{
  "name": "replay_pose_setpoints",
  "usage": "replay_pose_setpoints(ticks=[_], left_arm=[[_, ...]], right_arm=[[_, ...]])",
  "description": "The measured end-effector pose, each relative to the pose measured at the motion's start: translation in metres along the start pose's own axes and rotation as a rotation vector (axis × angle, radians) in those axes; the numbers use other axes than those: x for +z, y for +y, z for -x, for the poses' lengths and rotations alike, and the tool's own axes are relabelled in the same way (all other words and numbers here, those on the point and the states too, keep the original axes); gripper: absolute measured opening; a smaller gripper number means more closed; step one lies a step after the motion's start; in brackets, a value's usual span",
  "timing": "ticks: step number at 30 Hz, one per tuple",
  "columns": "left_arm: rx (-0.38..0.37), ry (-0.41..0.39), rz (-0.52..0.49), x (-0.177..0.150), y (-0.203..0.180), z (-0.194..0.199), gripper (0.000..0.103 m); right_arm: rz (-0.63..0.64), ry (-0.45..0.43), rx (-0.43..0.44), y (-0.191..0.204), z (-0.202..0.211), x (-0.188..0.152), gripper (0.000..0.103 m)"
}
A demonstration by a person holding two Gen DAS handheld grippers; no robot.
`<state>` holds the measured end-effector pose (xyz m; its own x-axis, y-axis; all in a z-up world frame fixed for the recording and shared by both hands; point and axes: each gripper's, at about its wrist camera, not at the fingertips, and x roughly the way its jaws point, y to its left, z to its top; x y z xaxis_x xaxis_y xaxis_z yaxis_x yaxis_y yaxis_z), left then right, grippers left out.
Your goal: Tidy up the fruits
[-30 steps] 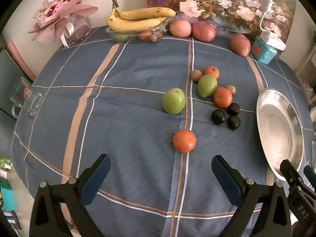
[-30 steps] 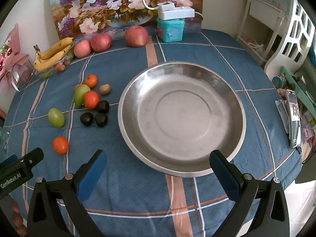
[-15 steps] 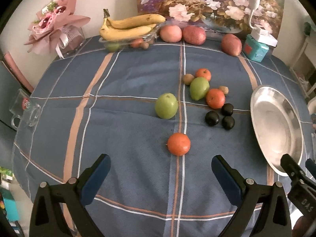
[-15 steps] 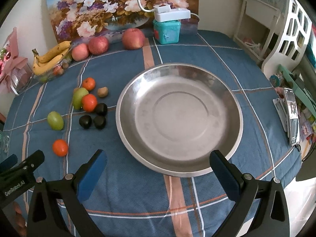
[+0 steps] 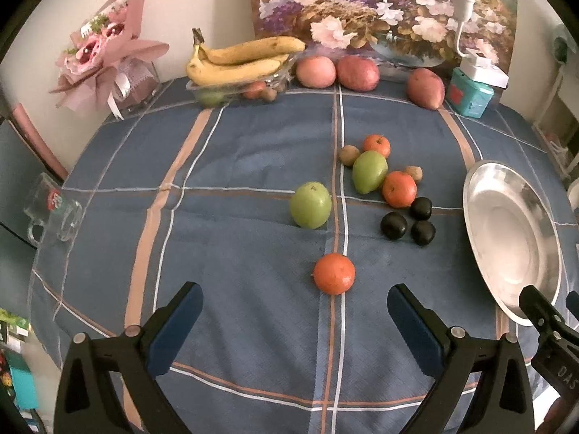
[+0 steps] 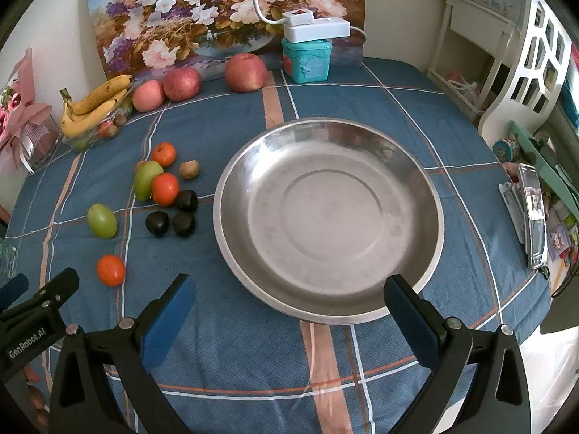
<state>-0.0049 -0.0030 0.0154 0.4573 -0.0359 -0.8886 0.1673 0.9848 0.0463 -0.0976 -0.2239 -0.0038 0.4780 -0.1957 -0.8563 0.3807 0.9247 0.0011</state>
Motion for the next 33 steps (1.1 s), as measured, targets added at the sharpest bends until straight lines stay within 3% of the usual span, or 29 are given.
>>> replay_pose_setpoints(ticks=[13,33], left_arm=[[-0.014,0.026,0.032,0.0001,0.005,-0.0029,0.103],[-0.006,0.001,0.027,0.0009,0.0059,0.0006,0.103]], right_arm=[[0.0,0.001,-0.001,0.0003,-0.0002,0.0,0.103],[0.001,0.004,-0.002,0.001,-0.0017,-0.0007,0.103]])
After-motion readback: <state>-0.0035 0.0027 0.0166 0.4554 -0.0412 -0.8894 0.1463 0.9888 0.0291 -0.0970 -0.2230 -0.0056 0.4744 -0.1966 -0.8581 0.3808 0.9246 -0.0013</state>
